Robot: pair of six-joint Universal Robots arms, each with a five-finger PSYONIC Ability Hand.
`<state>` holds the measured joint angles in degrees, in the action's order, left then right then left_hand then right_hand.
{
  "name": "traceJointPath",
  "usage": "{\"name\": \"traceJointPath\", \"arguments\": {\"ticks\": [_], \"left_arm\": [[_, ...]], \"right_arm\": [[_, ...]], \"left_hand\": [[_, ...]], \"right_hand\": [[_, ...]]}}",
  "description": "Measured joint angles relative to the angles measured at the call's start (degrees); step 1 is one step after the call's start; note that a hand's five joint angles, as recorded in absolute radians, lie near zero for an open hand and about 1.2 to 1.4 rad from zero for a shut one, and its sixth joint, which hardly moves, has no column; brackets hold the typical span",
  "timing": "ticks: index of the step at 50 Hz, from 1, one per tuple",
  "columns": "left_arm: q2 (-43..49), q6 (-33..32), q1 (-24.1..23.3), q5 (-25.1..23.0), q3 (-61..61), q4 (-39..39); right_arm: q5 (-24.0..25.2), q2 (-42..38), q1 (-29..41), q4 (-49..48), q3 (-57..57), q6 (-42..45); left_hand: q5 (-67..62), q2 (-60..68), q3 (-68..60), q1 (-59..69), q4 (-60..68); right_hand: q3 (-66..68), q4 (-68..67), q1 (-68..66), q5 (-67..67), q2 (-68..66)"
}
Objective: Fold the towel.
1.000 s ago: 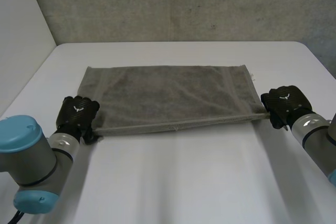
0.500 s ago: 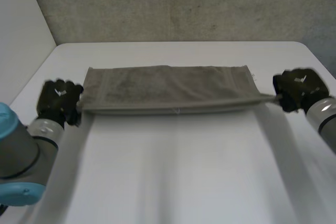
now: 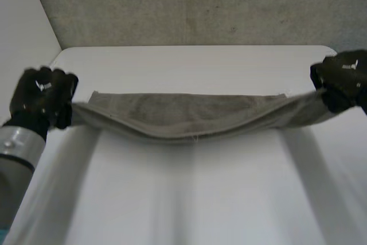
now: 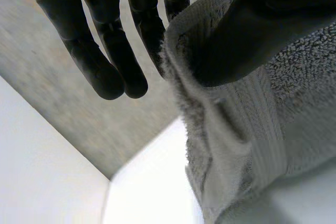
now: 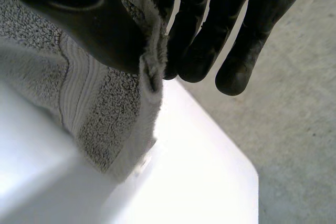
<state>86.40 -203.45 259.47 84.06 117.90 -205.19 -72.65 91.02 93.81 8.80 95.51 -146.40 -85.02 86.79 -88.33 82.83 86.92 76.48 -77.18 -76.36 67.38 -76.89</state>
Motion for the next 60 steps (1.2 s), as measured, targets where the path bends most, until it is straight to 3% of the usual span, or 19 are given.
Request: {"name": "traceJointPath", "arguments": {"ticks": [10,15,21,29,37,49,50,53,56,60], "left_arm": [[-3.82,-0.16,4.05,-7.69,7.1,1.12],[-1.01,-0.16,4.94,-10.29,6.23,0.95],[8.74,-0.22,4.94,-10.9,0.75,0.57],[24.61,-0.18,3.82,-10.43,-12.29,0.14],[39.02,0.06,1.48,-8.72,-30.07,0.27],[54.05,0.35,-2.31,-3.95,-53.19,2.0],[54.48,0.38,-2.38,-3.87,-53.83,2.12],[56.57,0.49,-2.66,-3.57,-56.98,3.19],[57.64,0.59,-2.77,-3.0,-58.63,4.25],[57.43,0.76,-2.83,-1.69,-58.63,5.04]], "right_arm": [[1.27,3.79,-2.26,1.21,7.1,5.76],[3.28,1.43,-2.8,0.77,6.89,6.26],[4.44,-6.99,-2.35,-2.26,3.29,6.66],[0.45,-21.58,0.08,-6.04,-7.96,5.92],[-4.99,-37.27,3.08,-6.54,-25.86,3.37],[-6.75,-53.48,5.39,-6.53,-47.63,-1.96],[-6.98,-54.1,5.53,-6.5,-48.46,-2.02],[-8.54,-56.54,6.18,-6.33,-51.7,-2.13],[-11.12,-58.01,6.85,-6.16,-53.72,-2.12],[-13.6,-58.15,7.49,-6.12,-53.64,-2.13]], "left_hand": [[0.01,0.0,-0.01,0.0,0.0],[0.0,0.0,-0.01,0.0,0.0],[0.01,0.0,-0.03,0.0,0.0],[0.01,0.0,-0.06,0.0,0.0],[0.01,0.0,-0.1,0.0,0.0],[0.56,-0.51,0.49,-0.51,-0.52],[3.72,-4.52,3.74,-4.39,-3.74],[33.09,-32.73,33.13,-33.39,-34.72],[61.85,-61.8,63.35,-61.5,-63.73],[71.31,-71.17,73.31,-66.9,-71.24]], "right_hand": [[0.0,0.0,0.0,0.0,0.0],[0.0,0.0,0.0,0.0,0.0],[0.0,0.0,0.0,0.0,0.0],[0.0,0.0,0.0,0.0,0.0],[0.0,0.0,0.0,0.0,0.0],[-3.24,3.6,3.21,-3.86,3.53],[-5.58,6.08,5.93,-6.36,6.56],[-28.29,27.58,28.36,-28.93,29.54],[-56.39,56.71,56.66,-59.65,57.78],[-62.44,62.51,62.2,-63.87,62.46]]}}
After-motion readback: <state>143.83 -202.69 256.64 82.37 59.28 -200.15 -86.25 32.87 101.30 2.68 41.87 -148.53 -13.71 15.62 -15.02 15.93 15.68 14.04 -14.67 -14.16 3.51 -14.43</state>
